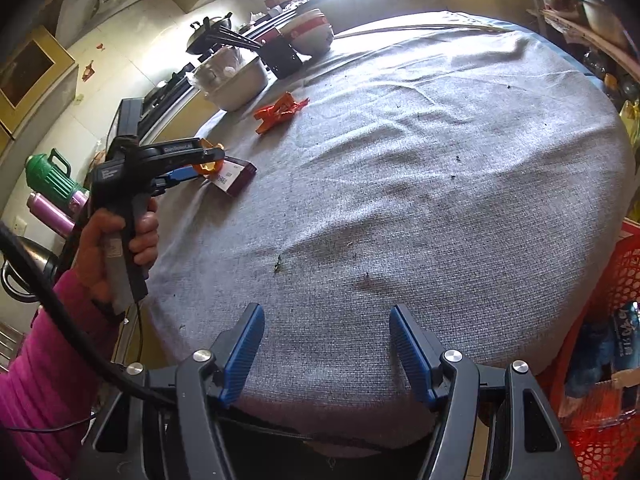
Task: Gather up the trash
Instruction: 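Grasp the orange peel with left tool, then grasp the white medicine box with right tool while left tool holds the orange peel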
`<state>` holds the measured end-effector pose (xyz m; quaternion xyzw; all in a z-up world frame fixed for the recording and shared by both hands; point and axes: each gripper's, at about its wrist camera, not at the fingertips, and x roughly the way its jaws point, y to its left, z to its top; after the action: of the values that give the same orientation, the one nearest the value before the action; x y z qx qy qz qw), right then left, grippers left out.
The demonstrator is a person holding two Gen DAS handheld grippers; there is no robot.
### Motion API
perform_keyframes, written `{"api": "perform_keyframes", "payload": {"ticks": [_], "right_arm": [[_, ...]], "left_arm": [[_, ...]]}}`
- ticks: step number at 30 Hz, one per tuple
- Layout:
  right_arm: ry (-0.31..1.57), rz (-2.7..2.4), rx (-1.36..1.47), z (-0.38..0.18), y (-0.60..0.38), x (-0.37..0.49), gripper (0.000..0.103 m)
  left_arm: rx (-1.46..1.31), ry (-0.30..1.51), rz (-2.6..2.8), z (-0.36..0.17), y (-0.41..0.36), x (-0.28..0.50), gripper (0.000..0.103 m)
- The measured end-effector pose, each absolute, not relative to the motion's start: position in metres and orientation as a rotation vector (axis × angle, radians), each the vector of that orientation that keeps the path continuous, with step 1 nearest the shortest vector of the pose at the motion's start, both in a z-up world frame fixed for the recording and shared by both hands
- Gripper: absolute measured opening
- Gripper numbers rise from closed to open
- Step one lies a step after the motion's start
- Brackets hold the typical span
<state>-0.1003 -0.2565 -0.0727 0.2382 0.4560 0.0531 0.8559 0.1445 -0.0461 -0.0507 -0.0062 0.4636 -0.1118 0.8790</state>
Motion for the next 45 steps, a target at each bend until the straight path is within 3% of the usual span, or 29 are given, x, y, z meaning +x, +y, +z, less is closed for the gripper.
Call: {"api": "perform_keyframes", "payload": {"ticks": [7,28,45], "right_arm": [[0.950,0.133,0.403,-0.059,-0.237,-0.078,0.069],[0.962,0.285,0.022,-0.065,-0.139,0.051,0.069],[0.986,0.340,-0.007,-0.080,-0.116,0.126,0.069]], "left_arm": [[-0.037,0.961,-0.251,-0.049,-0.032,0.132,0.034],[-0.071,1.014,-0.271,-0.055,0.038,0.065,0.034],[-0.123,1.057,-0.280,-0.066,0.050,0.070,0.034]]}}
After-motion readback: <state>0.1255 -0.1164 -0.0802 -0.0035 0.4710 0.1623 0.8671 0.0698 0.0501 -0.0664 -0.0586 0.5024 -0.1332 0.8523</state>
